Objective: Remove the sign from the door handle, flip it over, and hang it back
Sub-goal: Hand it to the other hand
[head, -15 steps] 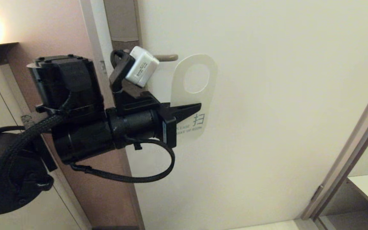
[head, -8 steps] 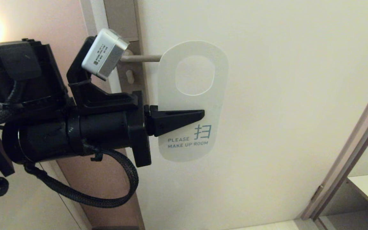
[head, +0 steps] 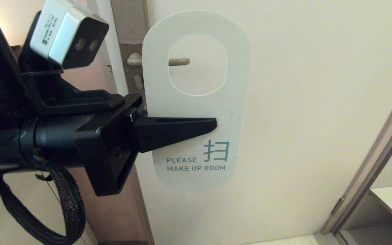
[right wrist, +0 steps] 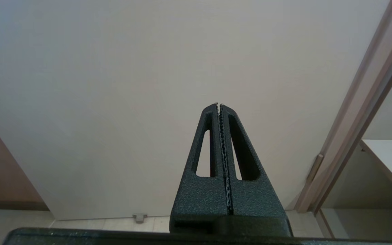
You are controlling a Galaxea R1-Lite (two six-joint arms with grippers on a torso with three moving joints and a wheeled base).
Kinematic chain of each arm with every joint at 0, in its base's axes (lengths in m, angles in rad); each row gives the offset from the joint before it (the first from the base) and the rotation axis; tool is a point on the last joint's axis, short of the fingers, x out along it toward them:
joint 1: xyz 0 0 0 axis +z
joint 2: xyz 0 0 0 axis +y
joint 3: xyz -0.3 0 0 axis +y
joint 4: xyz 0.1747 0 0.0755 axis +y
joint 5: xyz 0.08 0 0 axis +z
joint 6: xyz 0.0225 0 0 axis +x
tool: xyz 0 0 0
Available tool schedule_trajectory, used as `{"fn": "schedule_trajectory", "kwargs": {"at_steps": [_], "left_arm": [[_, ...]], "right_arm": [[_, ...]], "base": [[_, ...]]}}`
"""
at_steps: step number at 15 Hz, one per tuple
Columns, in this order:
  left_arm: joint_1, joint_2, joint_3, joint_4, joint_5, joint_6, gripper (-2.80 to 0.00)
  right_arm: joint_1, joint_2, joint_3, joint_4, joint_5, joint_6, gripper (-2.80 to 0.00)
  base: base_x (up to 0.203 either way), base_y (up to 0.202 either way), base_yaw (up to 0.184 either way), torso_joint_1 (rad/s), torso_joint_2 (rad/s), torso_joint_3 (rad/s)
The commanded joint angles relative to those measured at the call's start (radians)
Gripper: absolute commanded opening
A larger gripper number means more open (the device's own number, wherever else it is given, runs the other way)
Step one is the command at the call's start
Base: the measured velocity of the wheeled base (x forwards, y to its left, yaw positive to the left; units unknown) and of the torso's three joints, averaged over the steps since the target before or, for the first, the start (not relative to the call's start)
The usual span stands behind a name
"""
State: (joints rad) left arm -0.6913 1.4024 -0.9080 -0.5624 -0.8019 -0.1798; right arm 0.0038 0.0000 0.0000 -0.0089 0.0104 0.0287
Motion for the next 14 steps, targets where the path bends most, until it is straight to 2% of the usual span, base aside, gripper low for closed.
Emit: {"fn": "schedule_trajectory", "kwargs": {"at_steps": [1,5,8,14], "left_arm": [[-0.001,-0.012,-0.005,-0.004,-0.001,-0.003,-2.8],[0.001,-0.04,0.029,-0.002,0.008,-0.002,-2.8],[0.001,-0.039,0.051,-0.002,0.051,0.001,-2.8],[-0.005,-0.011,0.066,-0.005,0.047,0.002,-2.8]], "right_arm": [[0.001,0.002,0.0,0.0,0.0,0.0,-2.8],[0.001,0.0,0.0,0.0,0.0,0.0,-2.8],[0.001,0.001,0.0,0.0,0.004,-0.018,-2.8],[0.001,0.0,-0.002,0.004,0.005,-0.023,-2.8]], "base": [[0.0,0.0,0.0,0.0,0.0,0.0],[0.0,0.0,0.0,0.0,0.0,0.0],[0.0,0.0,0.0,0.0,0.0,0.0],[0.0,0.0,0.0,0.0,0.0,0.0]]}}
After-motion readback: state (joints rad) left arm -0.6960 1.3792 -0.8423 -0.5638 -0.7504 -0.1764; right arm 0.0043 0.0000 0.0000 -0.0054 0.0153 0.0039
